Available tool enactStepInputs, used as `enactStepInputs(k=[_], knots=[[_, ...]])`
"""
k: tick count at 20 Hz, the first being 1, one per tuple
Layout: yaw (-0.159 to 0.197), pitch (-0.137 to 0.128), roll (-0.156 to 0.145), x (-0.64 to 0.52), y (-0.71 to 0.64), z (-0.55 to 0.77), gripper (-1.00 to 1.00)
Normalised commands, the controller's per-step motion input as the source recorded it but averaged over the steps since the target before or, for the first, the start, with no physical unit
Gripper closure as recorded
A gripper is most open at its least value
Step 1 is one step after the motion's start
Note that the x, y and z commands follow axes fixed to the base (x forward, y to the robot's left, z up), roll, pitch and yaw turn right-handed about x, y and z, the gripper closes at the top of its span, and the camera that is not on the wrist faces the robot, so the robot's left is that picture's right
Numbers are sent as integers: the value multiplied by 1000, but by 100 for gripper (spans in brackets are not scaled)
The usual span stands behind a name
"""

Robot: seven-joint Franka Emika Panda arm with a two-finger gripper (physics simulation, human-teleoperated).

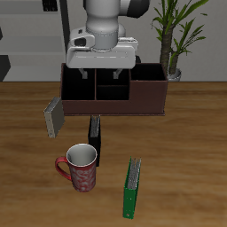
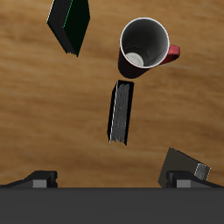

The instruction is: Place the black book into the back desk caddy's right compartment

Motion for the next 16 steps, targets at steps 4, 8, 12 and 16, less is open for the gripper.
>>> enactStepInputs(k=[4,8,12,16], knots=[[-26,1,71,232,-319,-210,-100],[12,-30,31,94,-85,-127,-100],[12,-28,58,143,55,-234,-100],[14,-6,15,52,135,-244,-100]])
